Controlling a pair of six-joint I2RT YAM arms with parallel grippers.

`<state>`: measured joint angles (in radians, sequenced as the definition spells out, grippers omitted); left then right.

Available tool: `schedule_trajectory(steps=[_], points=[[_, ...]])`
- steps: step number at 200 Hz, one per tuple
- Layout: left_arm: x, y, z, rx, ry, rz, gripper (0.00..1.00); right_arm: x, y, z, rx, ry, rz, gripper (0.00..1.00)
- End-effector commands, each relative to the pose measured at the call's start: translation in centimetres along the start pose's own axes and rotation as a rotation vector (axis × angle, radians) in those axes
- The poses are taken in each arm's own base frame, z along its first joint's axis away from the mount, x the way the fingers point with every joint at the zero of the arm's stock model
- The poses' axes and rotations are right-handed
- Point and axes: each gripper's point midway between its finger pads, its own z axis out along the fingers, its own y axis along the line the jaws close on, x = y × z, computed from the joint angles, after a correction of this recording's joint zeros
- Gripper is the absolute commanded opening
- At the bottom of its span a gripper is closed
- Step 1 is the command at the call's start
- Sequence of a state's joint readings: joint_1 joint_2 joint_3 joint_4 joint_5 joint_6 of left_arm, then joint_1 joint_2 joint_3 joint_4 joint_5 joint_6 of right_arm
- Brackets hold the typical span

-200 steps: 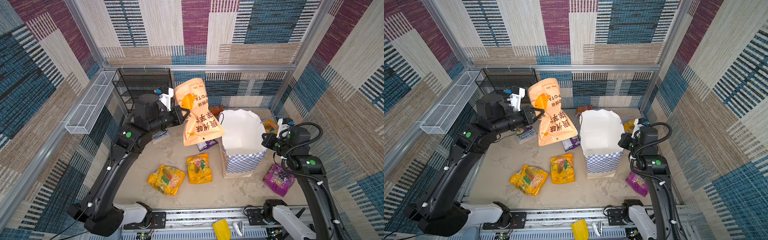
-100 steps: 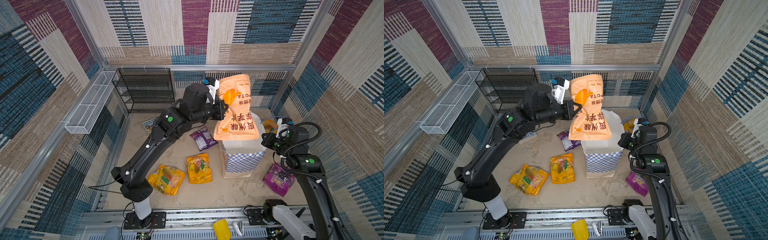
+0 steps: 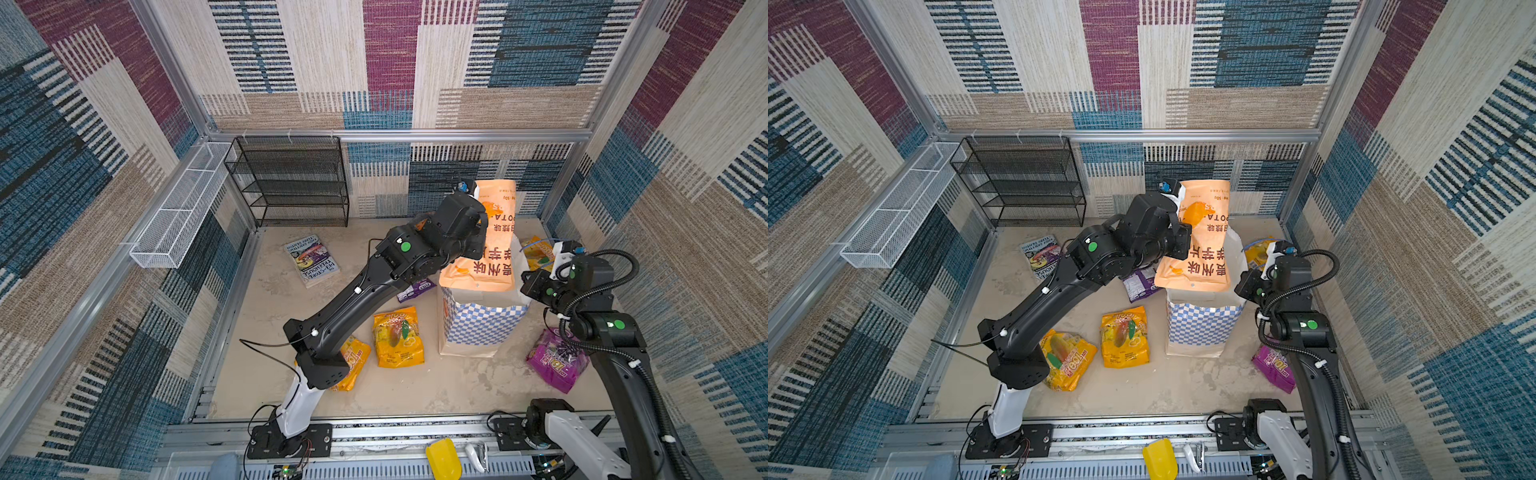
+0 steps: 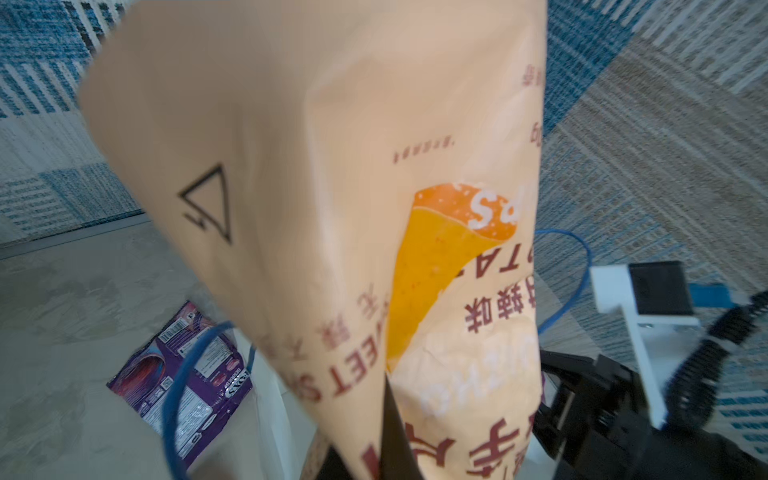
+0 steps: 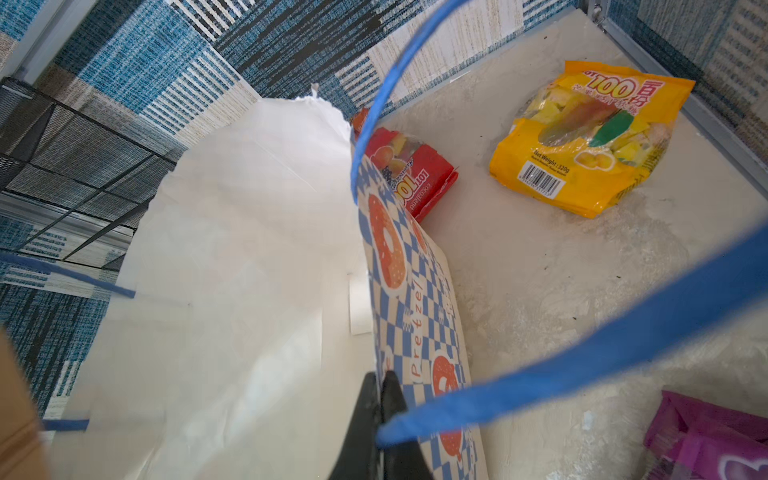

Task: Place the snacks into the paper bag
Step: 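Lift the orange chip bag with the left gripper and carry it over the paper bag, then lower the chip bag into the paper bag and open the left gripper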

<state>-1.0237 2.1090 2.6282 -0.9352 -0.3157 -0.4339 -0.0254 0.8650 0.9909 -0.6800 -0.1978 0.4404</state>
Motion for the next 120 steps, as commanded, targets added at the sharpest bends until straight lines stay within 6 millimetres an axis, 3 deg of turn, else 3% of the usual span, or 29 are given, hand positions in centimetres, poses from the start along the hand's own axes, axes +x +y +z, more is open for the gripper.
schedule_trajectory(steps=[1,33,61,120], points=[[0.0,0.0,0.9,-0.028,-0.018,0.041,0.07,-0.9,0.4,0.0,-0.016,-0.042,0.012,0.0],[1.7,-1.0,1.4,-0.034,0.016,0.066,0.07,-1.0,0.3,0.0,-0.009,-0.051,0.02,0.0],[3.5,-1.9,0.6,-0.033,0.056,0.085,0.06,-1.5,0.4,-0.2,-0.01,-0.069,0.029,0.0],[5.3,-0.9,0.1,-0.076,0.128,-0.013,0.06,-1.4,0.9,0.1,-0.024,-0.086,0.064,0.0]])
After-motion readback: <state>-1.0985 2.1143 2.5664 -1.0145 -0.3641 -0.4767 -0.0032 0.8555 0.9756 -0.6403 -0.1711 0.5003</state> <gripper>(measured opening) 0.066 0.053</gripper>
